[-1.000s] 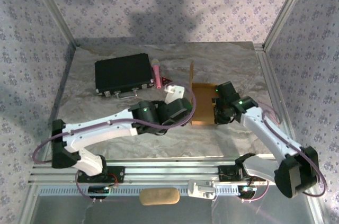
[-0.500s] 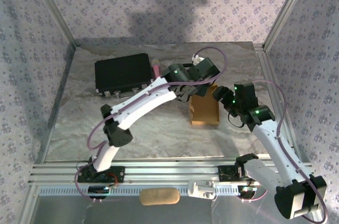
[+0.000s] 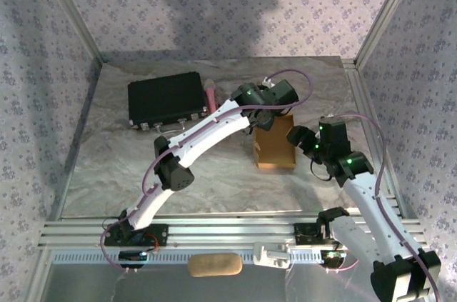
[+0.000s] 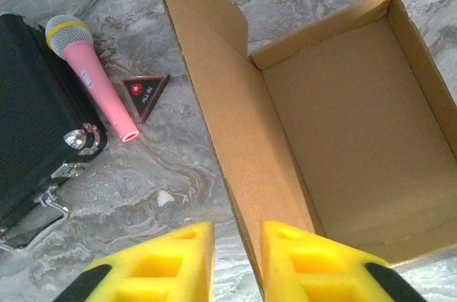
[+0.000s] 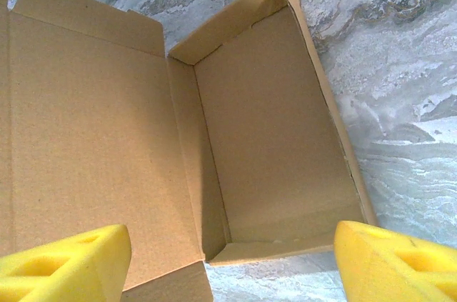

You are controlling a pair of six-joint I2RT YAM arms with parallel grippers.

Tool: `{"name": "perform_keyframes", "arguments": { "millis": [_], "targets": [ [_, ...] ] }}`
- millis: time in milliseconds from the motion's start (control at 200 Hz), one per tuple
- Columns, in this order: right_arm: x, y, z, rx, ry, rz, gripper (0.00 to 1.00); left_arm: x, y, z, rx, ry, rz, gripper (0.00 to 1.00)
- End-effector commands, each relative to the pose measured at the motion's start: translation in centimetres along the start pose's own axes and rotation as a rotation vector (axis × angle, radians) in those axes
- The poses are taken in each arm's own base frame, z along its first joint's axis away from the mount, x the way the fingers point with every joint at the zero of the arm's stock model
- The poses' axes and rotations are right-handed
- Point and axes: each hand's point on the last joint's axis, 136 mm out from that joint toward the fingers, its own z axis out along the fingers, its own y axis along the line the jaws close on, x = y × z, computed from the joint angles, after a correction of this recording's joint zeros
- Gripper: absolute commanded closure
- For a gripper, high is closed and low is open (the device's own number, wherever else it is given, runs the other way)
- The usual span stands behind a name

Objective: Fold the paper box

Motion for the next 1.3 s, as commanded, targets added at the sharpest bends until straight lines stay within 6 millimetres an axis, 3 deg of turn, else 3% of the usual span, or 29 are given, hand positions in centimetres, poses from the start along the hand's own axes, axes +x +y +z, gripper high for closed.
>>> {"name": "perform_keyframes", "arguments": {
  "millis": [0, 95, 295, 470, 890, 1084, 1294],
  "targets": [
    [-0.3, 0.1, -0.1, -0.009, -0.011, -0.017, 0.24, -0.4, 0.5, 0.2, -0.036, -0.016, 0.044, 0.82],
    [-0.4, 0.1, -0.2, -0.005, -0.015, -0.019, 0.24, -0.4, 0.8, 0.4, -0.053, -0.013, 0.077, 1.00],
    [-0.5, -0.4, -0.6, 0.012, -0.038, -0.023, 0.26, -0.8, 2.8, -0.5, -0.125, -0.030, 0.212, 1.00],
    [-0.7, -0.8, -1.0, 0.022, -0.065, -0.035, 0.27, -1.0, 3.3, -1.6, -0.115, -0.050, 0.430, 1.00],
    [-0.3, -0.9, -0.9, 0.013, -0.060, -0.034, 0.28, 0.5, 3.0, -4.9, 0.109, -0.307, 0.808, 1.00],
    [0.2, -0.9, -1.0, 0.005, -0.049, -0.052, 0.28, 1.0, 4.3, -3.8, 0.106, -0.362, 0.868, 1.00],
    [0.9, -0.9, -0.8, -0.002, -0.023, -0.078, 0.29, 1.1, 3.8, -3.8, 0.132, -0.469, 0.893, 1.00]
  ]
}}
